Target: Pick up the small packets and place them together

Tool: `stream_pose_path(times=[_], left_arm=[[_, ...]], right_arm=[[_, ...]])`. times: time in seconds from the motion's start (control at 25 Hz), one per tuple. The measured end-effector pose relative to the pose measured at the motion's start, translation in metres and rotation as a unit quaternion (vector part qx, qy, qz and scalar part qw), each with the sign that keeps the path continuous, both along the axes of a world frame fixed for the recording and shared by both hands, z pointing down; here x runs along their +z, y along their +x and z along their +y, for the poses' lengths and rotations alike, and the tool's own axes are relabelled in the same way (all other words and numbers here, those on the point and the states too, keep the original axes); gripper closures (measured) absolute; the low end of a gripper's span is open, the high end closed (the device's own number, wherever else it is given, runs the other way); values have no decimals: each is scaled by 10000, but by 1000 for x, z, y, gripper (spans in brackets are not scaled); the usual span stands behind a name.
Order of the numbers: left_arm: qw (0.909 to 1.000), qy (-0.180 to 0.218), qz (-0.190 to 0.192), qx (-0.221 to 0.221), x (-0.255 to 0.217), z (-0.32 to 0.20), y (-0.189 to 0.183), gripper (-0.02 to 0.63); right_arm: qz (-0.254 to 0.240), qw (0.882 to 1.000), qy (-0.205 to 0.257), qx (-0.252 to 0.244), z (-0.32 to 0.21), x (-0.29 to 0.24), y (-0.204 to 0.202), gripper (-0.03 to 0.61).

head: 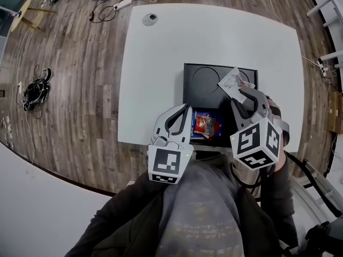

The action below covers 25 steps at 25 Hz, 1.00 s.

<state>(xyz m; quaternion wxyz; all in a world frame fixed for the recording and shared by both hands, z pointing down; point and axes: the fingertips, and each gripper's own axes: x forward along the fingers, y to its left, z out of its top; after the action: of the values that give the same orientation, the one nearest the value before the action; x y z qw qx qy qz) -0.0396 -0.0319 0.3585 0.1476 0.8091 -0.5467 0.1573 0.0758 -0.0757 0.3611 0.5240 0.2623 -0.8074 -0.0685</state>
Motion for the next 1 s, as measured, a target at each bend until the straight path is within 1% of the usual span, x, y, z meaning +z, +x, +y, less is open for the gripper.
stream_pose_path(times=[0.12,0.28,0.44,0.68,0.72,0.84,1.0], left_arm=[[10000,-46,9,56,3,12,0,611],[9999,-101,26,116,7,24,1,611],[9998,-173,28,136,12,30,1,611],[9994,-331,-14,104,21,35,-6,611],[9993,-352,-15,96,23,35,-7,611],[9991,-409,-13,75,27,34,-8,611],[9989,-464,4,53,31,33,-9,611]], right_arm=[[-160,9995,-199,-159,29,2,-10,466],[-298,9965,-685,-377,65,21,-24,466],[-359,9898,-1305,-446,92,56,-32,465],[-359,9784,-1945,-606,110,90,-38,465],[-385,9763,-2021,-666,112,92,-41,465],[-479,9721,-2116,-888,115,93,-50,426],[-549,9688,-2139,-1123,120,90,-62,420]])
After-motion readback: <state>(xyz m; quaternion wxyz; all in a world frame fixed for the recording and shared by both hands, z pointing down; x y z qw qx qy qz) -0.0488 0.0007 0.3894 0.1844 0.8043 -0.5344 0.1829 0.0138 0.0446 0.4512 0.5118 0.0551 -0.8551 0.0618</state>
